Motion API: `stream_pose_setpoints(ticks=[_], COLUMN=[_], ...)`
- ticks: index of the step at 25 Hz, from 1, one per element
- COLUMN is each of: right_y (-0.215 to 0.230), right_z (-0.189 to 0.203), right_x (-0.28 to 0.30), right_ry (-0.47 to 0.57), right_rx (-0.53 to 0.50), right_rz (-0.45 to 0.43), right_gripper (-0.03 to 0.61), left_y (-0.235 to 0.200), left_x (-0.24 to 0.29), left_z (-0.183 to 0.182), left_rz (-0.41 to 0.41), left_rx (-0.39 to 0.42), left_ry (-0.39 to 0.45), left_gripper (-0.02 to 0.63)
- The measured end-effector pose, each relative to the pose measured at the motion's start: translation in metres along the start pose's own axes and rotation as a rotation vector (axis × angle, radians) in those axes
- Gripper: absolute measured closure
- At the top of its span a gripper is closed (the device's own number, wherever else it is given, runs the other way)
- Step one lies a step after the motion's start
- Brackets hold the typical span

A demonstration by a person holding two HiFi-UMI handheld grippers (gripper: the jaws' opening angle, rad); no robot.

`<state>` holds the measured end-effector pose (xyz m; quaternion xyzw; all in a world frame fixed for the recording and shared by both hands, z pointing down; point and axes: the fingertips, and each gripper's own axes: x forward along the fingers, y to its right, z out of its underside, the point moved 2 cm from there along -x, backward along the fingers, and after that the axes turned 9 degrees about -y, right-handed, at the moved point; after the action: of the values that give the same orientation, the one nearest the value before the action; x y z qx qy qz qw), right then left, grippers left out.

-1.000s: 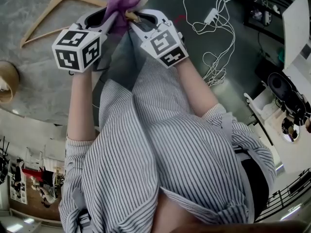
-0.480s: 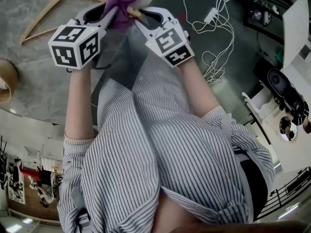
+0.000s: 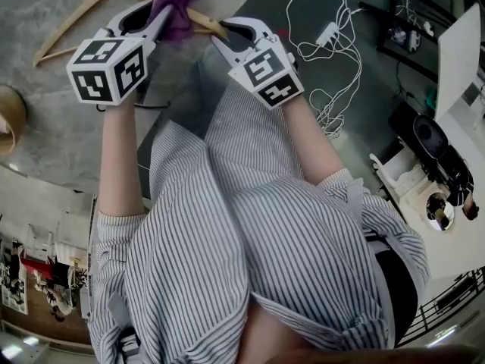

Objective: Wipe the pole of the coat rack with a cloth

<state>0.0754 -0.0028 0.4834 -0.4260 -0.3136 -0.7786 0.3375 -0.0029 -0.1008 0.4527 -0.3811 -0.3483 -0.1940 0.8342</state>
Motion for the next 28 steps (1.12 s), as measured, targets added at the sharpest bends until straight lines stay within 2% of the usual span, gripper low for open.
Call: stream_pose_setpoints(ticks=[24,28], right_y=[0.017,0.015], right_z=[-0.004,-0.007], right_x=[0.003,0.002], right_ry=[-0.071,-0.084], right_rx=[-0.016,-0.026], right_rz=[-0.066,-0.076], right_gripper=[0.474,0.474], left_y=[-0.051,-0.058], left_x=[-0.012,-0.02], left_z=[-0.032,-0.036], left_rz=[-0.106,-0.123], left_rx=[-0.065,-0.055], left_ry=[0.064,0.07], left_gripper=[0.525,0.525])
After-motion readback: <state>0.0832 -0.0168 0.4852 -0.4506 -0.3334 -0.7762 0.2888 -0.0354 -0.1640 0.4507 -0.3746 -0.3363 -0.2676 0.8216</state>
